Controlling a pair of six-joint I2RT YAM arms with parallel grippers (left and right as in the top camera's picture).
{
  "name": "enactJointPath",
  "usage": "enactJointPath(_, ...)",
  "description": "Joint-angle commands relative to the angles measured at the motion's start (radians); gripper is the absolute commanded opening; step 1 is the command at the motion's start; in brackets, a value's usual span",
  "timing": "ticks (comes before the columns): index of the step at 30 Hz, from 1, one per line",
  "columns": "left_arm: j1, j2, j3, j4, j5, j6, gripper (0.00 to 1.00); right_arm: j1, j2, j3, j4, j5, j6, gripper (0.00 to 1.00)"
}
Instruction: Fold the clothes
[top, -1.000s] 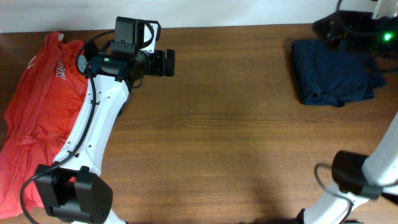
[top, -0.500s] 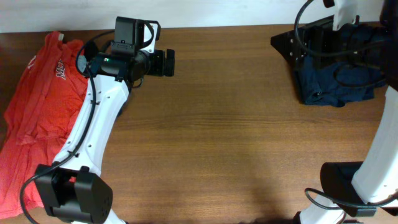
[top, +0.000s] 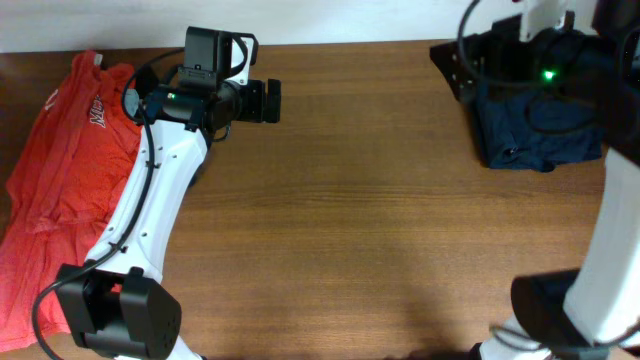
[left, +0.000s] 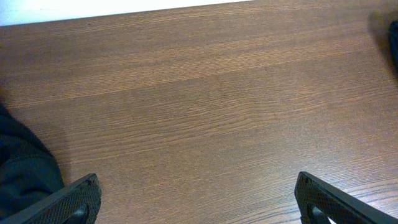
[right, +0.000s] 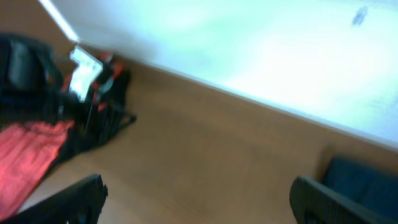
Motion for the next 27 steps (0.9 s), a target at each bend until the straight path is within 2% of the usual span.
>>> enactJointPath(1,0.001,-0.031,0.014,0.002,-0.01,0.019,0.99,0.062,-0.157,-0.135,0.129,0.164,-0.006,0.99)
enactJointPath(6,0.001,-0.031,0.014,0.002,-0.011,0.019,0.99,0.076,-0.398,-0.545,0.446,0.179,-0.005,0.99)
enactJointPath(12,0.001,-0.031,0.014,0.002,-0.01,0.019,0.99,0.03,-0.727,-1.138,0.768,0.179,-0.005,0.99)
enactJointPath(16,0.001,-0.031,0.014,0.002,-0.01,0.019,0.99,-0.042,-0.953,-1.552,0.955,0.178,0.1,0.99)
enactJointPath(22,0.001,-0.031,0.014,0.002,-0.01,0.019,0.99,-0.071,-1.259,-2.07,1.243,0.19,0.125,0.99)
enactJointPath(27,0.001,-0.031,0.014,0.002,-0.011,0.019,0.99,-0.071,-1.483,-2.417,1.442,0.189,0.127,0.99)
